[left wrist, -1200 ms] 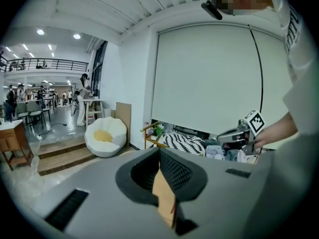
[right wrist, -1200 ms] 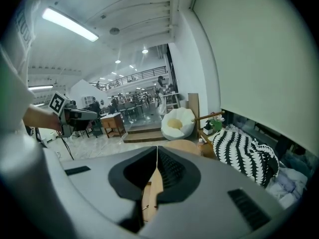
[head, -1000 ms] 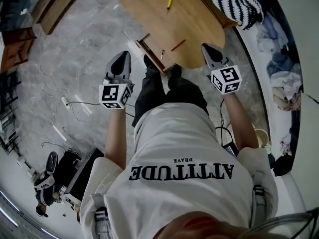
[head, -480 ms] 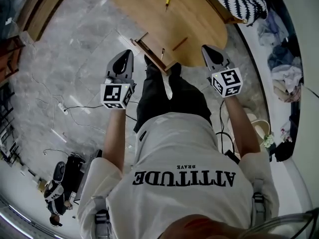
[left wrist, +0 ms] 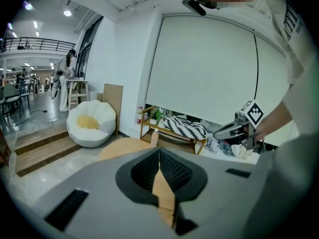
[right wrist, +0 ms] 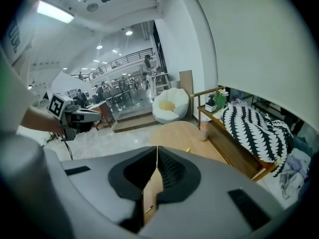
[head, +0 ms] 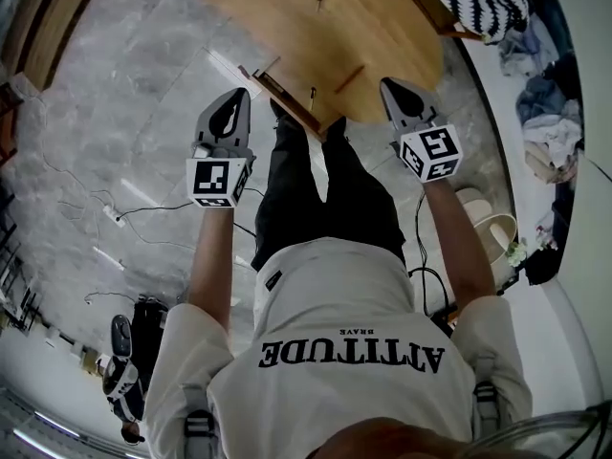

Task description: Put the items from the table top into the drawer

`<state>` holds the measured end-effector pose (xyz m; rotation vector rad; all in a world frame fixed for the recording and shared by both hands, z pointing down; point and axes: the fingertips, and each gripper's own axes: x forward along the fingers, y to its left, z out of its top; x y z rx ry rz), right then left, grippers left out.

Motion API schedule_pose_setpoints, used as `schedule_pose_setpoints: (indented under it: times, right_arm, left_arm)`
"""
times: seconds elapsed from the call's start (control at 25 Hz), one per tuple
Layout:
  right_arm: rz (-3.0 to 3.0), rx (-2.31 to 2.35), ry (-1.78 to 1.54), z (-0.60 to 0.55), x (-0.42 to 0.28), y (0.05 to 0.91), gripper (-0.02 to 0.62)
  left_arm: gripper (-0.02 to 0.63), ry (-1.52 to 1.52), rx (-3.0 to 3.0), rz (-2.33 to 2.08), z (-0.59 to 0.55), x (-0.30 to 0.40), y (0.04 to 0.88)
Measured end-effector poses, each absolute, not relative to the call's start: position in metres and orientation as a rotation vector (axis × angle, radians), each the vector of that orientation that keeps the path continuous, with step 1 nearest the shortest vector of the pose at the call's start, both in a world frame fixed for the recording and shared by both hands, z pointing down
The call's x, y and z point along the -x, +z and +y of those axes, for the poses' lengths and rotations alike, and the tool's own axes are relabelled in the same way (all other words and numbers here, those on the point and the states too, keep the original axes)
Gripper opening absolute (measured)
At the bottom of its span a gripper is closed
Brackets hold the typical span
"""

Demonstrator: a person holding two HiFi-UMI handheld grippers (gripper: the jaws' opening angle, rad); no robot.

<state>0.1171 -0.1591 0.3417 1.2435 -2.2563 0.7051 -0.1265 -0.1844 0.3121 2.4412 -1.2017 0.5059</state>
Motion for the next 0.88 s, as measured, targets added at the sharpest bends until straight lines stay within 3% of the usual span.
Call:
schedule_pose_setpoints:
  times: [0.88]
  right_arm:
    - [-2.152,-1.249,0.853,-0.270,-0.094,0.527,0.021]
  left_arm:
    - [0.021,0.487,-2.449,-1.085,-0.260,0.114,0.455]
